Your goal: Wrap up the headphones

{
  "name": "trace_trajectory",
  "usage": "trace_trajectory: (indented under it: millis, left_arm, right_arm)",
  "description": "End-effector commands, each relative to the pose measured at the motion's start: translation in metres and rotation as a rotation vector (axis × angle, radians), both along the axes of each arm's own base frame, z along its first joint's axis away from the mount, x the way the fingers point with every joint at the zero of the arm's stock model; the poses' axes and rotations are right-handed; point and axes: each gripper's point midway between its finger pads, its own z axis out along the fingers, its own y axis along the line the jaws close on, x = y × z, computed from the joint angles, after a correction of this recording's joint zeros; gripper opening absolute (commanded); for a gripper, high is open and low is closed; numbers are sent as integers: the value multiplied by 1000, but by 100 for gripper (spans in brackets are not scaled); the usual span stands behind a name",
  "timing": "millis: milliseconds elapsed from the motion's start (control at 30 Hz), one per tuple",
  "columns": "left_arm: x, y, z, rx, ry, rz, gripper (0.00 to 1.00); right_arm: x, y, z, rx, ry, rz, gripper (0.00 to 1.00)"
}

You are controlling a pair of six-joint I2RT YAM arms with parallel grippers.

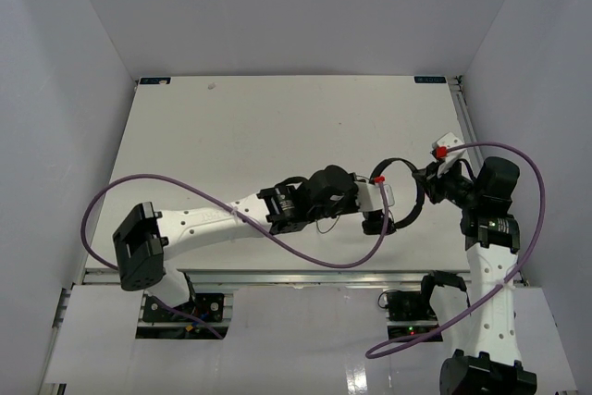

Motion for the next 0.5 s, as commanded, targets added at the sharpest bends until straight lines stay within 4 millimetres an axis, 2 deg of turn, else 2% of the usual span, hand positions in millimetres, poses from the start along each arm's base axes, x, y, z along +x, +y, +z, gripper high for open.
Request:
trace_trajectory:
  millis: [0, 33, 100, 200, 467]
  left_arm:
    - [18, 22, 52, -188, -63, 68, 11]
    - [19, 26, 49, -205, -53, 72, 13]
    - [21, 30, 57, -268, -43, 69, 20]
    - [21, 31, 58, -337, -12, 53, 25]
    - [17, 30, 69, -444, 12, -1, 30]
  right_arm:
    - [-13, 25, 29, 97, 1, 131, 8]
    - [-15, 30, 31, 123, 20, 151, 8]
    - [-22, 39, 32, 186, 73, 197, 8]
    - [-30, 51, 37, 266, 130, 259, 8]
    - [-46, 64, 45, 356, 206, 347, 8]
